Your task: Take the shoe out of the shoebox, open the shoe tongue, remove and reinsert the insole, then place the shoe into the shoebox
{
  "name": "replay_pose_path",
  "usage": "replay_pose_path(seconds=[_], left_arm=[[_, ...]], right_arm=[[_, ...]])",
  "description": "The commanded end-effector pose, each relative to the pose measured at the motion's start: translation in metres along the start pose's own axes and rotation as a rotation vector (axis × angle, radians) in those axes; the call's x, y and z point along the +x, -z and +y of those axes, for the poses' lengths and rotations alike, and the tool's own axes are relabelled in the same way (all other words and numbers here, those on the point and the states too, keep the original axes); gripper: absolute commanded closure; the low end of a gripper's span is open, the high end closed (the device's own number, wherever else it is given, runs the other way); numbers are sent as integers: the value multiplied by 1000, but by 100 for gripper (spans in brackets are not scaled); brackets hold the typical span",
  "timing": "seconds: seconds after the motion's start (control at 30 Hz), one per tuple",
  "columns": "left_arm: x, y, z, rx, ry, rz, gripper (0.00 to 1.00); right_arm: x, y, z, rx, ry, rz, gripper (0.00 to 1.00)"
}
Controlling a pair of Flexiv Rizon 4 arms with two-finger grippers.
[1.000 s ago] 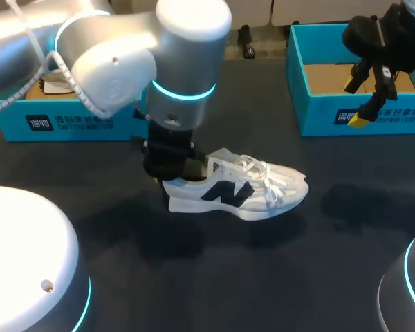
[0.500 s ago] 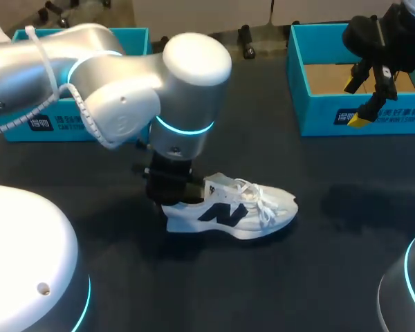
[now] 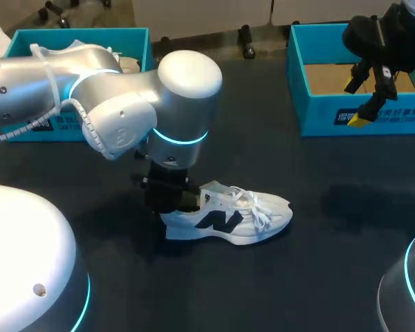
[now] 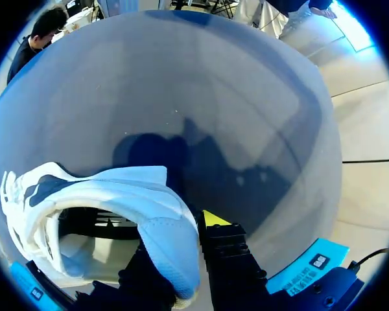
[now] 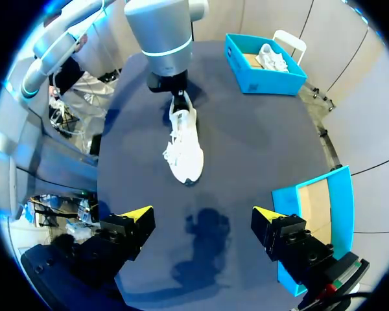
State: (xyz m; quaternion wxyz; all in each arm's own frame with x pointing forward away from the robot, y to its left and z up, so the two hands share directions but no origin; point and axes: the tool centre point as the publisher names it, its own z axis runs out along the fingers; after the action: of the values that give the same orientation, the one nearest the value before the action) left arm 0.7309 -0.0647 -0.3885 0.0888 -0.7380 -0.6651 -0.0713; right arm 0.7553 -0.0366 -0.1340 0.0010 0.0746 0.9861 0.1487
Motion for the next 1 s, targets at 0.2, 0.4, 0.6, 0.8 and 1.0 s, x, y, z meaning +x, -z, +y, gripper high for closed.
replay_pose_path(seconds=[0.2, 0.4, 0.6, 0.8, 1.0], left_arm=[[5, 8, -3, -5, 7, -14, 61], [6, 26, -9, -12, 25, -50, 25], [4, 47, -16, 10, 106, -118, 0], [6, 60, -30, 33, 264, -171, 0], [8, 73, -45, 81, 453, -242, 0]], right_arm=[[-2, 0, 1, 4, 0, 4, 0], [-2, 0, 1, 4, 0, 4, 0], [-2, 0, 1, 4, 0, 4, 0], [-2, 0, 1, 4, 0, 4, 0], [-2, 0, 1, 4, 0, 4, 0]])
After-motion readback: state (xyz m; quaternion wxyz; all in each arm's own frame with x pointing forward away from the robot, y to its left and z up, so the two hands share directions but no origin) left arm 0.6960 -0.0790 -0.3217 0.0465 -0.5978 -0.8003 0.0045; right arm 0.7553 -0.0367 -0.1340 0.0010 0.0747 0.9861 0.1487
